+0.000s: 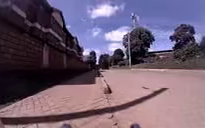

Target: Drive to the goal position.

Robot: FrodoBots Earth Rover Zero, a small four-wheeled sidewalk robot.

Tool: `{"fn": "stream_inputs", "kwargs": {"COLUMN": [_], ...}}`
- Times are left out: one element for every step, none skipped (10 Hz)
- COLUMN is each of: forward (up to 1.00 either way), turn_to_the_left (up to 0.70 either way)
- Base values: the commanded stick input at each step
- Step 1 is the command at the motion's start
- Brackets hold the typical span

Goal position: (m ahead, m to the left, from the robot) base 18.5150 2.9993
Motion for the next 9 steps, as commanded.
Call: {"fn": "stream_inputs", "kwargs": {"forward": [0.00,0.00,0.00,0.00,0.00,0.00,0.00,0.00,0.00], "turn_to_the_left": [1.00,1.00,0.97,0.88,0.04,0.00,0.00,0.00,0.00]}}
